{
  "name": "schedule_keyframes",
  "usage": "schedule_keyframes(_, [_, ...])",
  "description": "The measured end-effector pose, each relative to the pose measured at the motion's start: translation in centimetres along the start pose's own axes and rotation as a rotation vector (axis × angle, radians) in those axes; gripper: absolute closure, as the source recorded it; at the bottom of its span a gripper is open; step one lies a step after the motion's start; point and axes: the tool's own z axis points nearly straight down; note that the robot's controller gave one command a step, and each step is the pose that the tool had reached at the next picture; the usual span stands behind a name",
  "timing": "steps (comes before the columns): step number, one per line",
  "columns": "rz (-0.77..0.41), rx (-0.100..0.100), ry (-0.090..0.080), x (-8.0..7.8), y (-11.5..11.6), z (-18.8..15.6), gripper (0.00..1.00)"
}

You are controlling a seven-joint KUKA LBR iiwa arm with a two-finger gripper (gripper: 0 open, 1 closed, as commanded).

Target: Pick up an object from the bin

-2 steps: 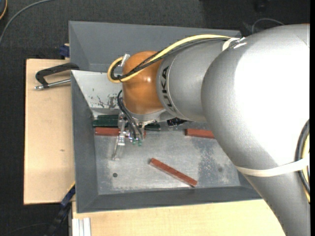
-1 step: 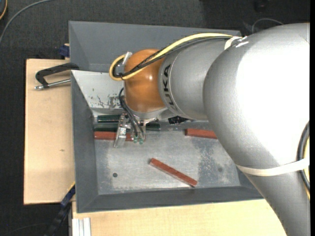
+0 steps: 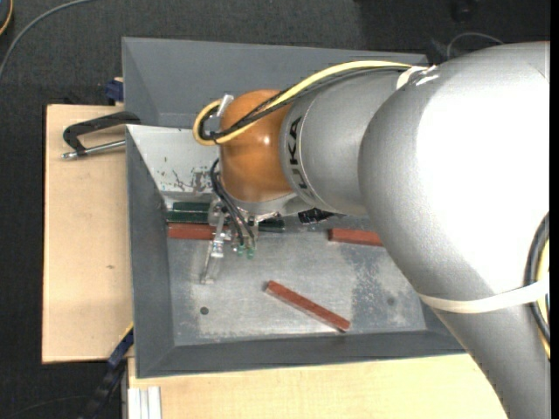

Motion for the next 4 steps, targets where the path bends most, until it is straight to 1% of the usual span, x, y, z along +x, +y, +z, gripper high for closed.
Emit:
schedule_keyframes(1, [0.001,-0.002,-0.006,-0.22,-0.01,-0.23,1.00])
schedule_keyframes(2, [0.000,0.000,0.000,-0.01,-0.02,0.00,0.00])
schedule_keyframes(3, [0.001,-0.002,-0.006,-0.21,-0.02,-0.22,1.00])
schedule_keyframes(4, [0.001,0.000,0.000,-0.02,-0.03,0.01,0.00])
